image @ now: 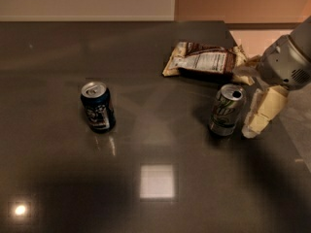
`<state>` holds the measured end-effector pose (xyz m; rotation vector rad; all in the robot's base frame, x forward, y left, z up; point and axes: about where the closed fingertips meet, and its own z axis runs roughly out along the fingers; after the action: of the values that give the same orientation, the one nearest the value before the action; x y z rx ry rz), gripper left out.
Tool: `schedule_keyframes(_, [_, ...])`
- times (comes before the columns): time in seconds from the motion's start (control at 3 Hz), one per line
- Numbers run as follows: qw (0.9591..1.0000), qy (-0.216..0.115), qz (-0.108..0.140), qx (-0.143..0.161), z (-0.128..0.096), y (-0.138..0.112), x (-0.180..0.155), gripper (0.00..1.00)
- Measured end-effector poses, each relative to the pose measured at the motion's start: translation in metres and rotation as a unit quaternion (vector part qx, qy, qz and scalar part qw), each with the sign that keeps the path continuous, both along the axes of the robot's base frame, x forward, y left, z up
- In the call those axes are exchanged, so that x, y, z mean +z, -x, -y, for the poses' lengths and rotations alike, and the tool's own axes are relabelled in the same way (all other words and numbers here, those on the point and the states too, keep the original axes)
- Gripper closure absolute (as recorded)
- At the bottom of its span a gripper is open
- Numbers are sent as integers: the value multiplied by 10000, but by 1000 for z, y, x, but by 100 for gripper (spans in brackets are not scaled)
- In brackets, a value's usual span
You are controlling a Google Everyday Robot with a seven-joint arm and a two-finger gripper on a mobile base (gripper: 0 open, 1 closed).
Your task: Move 7up can near pepsi can
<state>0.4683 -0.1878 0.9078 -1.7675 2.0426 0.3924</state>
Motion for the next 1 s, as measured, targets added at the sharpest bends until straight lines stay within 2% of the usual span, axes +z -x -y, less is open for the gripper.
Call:
schedule_keyframes(0.33, [9999, -107, -53, 64, -9, 0, -7, 0])
schedule_keyframes(0.67, [9997, -205, -100, 119, -16, 2, -10, 18])
schedule_keyframes(1.0, [9994, -292, -101, 172, -21, 3, -10, 41])
